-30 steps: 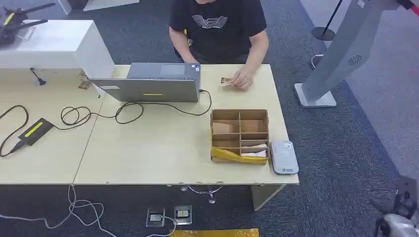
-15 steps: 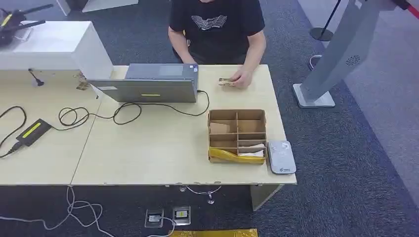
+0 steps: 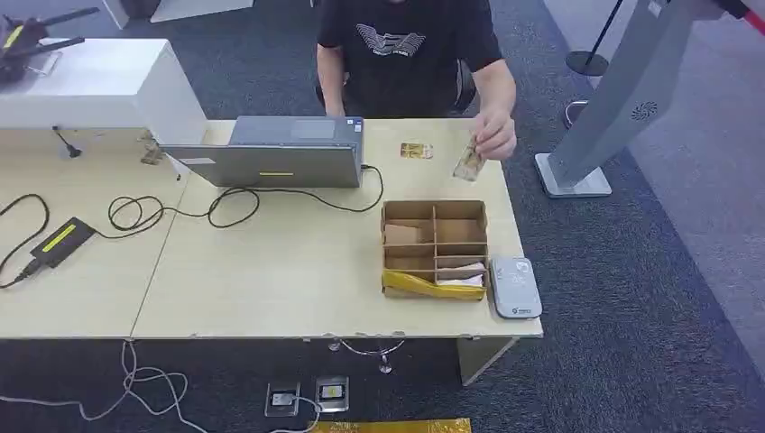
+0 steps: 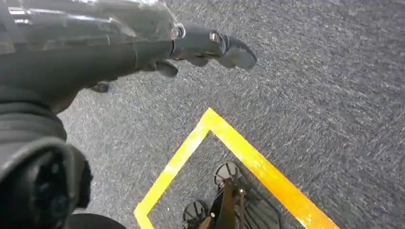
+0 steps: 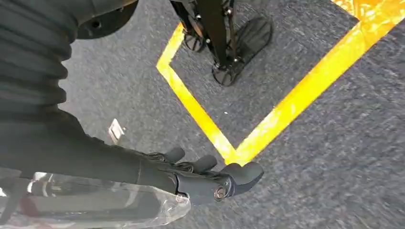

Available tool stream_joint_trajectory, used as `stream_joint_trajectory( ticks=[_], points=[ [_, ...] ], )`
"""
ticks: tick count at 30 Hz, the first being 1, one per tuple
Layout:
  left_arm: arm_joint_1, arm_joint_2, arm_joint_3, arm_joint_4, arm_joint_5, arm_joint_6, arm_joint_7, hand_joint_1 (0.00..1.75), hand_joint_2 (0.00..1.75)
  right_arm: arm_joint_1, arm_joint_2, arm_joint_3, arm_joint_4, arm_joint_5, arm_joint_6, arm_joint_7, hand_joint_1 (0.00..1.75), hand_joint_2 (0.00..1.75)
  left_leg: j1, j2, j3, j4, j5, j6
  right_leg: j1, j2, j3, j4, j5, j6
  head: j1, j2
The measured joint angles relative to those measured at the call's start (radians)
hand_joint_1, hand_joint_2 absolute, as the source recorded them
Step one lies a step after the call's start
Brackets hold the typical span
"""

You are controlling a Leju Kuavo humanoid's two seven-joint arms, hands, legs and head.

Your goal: Pass the card to the sensor for recognition and then transmit it.

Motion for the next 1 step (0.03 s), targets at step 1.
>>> stream_joint_trajectory(
  ticks=[1],
  points=[
    [0.000,0.000,0.000,0.000,-0.002,0.006,0.009,0.00,0.00,0.000,0.000,0.000,0.001,0.005,-0.010,0.000,0.00,1.75,0.000,0.000,0.000,0.000,0.000,0.000,0.000,0.000,0.000,0.000,0.000,0.000,0.000,0.000]
  ],
)
